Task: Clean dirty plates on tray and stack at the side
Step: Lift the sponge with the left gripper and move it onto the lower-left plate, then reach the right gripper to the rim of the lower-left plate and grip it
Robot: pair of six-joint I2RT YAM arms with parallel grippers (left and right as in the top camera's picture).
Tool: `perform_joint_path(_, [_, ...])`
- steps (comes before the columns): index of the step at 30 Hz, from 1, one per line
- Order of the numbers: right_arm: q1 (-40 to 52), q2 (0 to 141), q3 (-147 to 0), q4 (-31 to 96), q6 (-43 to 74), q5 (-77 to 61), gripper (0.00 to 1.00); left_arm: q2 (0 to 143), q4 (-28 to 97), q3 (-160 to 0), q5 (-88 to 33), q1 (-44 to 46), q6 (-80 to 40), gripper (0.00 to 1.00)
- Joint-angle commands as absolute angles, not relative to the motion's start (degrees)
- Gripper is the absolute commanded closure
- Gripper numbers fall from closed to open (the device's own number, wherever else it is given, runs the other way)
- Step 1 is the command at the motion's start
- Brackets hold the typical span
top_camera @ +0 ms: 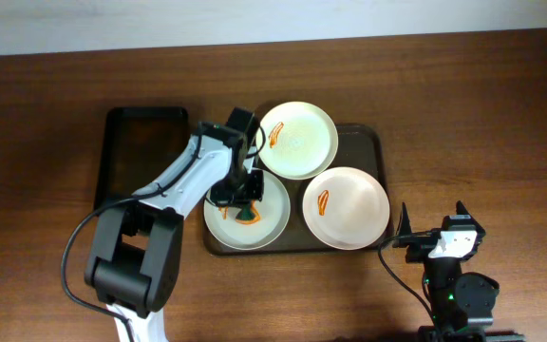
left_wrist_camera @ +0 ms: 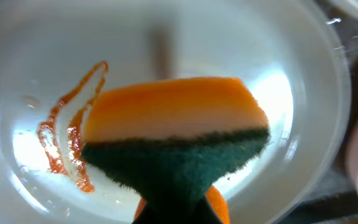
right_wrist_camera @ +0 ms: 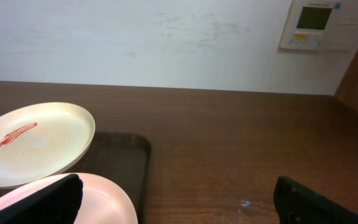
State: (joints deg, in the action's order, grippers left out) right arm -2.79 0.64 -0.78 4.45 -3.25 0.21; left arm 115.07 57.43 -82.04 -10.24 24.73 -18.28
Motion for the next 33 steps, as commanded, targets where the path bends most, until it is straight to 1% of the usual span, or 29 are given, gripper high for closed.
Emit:
perform_joint_path(1, [-2.3,0.2,-0.3,4.6,-3.2,0.7,0.02,114.2,54.8,-78.1,-11.8,24.6,-20.6,0.76])
perform_joint_path(3, [-2.3,0.2,-0.3,4.6,-3.2,0.7,0.02,114.1,55.1,-79.0,-12.9,24.6,-19.7,0.64])
perform_joint_path(5, [-2.3,0.2,-0.3,4.6,-3.2,0.7,0.02,113.2,57.8,-82.5,-15.9,24.5,-17.0,0.61])
perform_joint_path(6, [-2.3,0.2,-0.3,4.6,-3.2,0.7,0.02,112.1,61.2,-86.0,-15.5,24.2,-16.4,0.57])
perform_joint_path(7, [-2.3,0.2,-0.3,4.6,-3.2,0.7,0.01,110.9,64.6,-89.7,-15.1,23.8,-15.0,0.42])
perform_joint_path(8, [-2.3,0.2,-0.3,4.6,-3.2,0.7,0.02,109.6,68.6,-93.8,-14.0,23.1,-14.2,0.23])
perform_joint_path(9, [-2.3,0.2,-0.3,4.6,-3.2,0.7,0.02,108.7,71.0,-96.2,-12.4,22.6,-14.3,0.14])
perform_joint_path(10, [-2.3,0.2,-0.3,4.6,-3.2,0.7,0.02,106.6,76.0,-100.9,-8.6,21.1,-14.5,0.08])
perform_joint_path(11, [-2.3,0.2,-0.3,4.6,-3.2,0.7,0.02,105.4,77.0,-101.6,-7.6,20.1,-14.9,0.00])
perform_joint_path(14, [-2.3,0.2,-0.3,4.6,-3.2,0.7,0.02,104.1,81.2,-101.4,-4.6,17.0,-14.9,0.00])
perform_joint_path(18, [-2.3,0.2,-0.3,4.6,-3.1,0.7,0.02,104.1,83.2,-97.5,-4.6,13.6,-14.5,0.00])
perform_joint_path(19, [-2.2,0.2,-0.3,2.3,2.6,-5.1,0.02,104.1,82.8,-96.5,-4.6,13.2,-14.5,0.00])
perform_joint_path(21, [-2.2,0.2,-0.3,-0.4,21.8,-28.7,0.02,104.1,80.5,-95.1,-4.7,12.6,-14.5,0.00])
perform_joint_path(22, [-2.2,0.2,-0.3,-2.2,27.8,-34.2,0.02,104.1,79.6,-94.7,-4.6,12.6,-14.5,0.00])
perform_joint_path(23, [-2.2,0.2,-0.3,-4.7,32.5,-39.5,0.02,104.1,79.4,-94.6,-4.6,12.6,-14.5,0.00])
perform_joint_path(25, [-2.2,0.2,-0.4,-12.2,35.1,-42.0,0.02,104.1,78.9,-94.6,-4.6,12.6,-14.5,0.00])
perform_joint_path(26, [-2.3,0.3,-1.2,-14.0,35.5,-42.9,0.01,104.1,78.9,-94.6,-4.6,12.6,-14.5,0.00])
perform_joint_path(28, [-2.3,3.6,-9.8,-5.1,32.7,-43.5,0.02,104.1,78.5,-94.6,-3.7,12.6,-14.5,0.00])
perform_joint_path(30, [-2.3,12.4,-22.3,12.3,22.0,-43.5,0.02,104.1,78.5,-94.6,-2.5,12.6,-14.5,0.00])
perform_joint_path(32, [-2.3,25.6,-36.8,30.7,10.3,-42.9,0.02,104.1,78.5,-94.6,-2.5,12.6,-14.5,0.00])
perform_joint_path(33, [-2.3,30.7,-42.4,37.3,6.3,-42.8,0.02,104.1,78.6,-94.6,-2.5,12.6,-14.5,0.00])
